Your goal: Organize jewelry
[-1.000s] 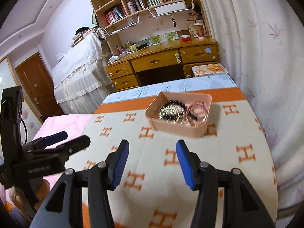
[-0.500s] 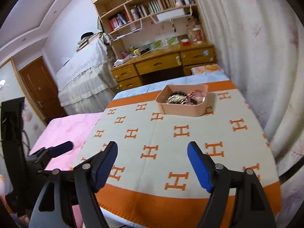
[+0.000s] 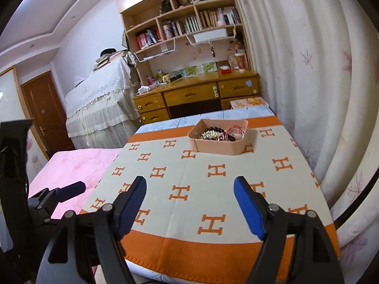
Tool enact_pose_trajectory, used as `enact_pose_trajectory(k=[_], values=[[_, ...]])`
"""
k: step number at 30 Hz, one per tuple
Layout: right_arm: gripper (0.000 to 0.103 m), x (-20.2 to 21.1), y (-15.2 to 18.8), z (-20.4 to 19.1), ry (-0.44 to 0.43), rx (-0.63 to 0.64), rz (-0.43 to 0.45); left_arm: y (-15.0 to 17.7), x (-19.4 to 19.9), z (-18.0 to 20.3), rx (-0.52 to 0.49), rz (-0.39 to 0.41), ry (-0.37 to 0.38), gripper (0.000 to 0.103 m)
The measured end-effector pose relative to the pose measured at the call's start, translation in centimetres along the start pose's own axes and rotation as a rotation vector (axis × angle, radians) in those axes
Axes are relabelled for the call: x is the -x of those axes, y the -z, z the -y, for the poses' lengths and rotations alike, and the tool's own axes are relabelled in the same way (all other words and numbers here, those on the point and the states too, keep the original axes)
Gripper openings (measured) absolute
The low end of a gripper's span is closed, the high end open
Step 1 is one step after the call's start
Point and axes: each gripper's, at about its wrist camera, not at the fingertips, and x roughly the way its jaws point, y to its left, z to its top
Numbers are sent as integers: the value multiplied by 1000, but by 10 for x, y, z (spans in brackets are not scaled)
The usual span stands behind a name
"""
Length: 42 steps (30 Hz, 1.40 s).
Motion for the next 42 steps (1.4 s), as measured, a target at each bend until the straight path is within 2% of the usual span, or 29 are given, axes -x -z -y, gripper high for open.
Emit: enact_pose_trajectory(k=[7, 42], values=[[77, 4, 1, 2, -14, -6, 18, 2, 5, -1, 11, 22, -27, 102], [77, -2, 8, 3, -24, -27, 7, -1, 5, 3, 5, 31, -47, 102]])
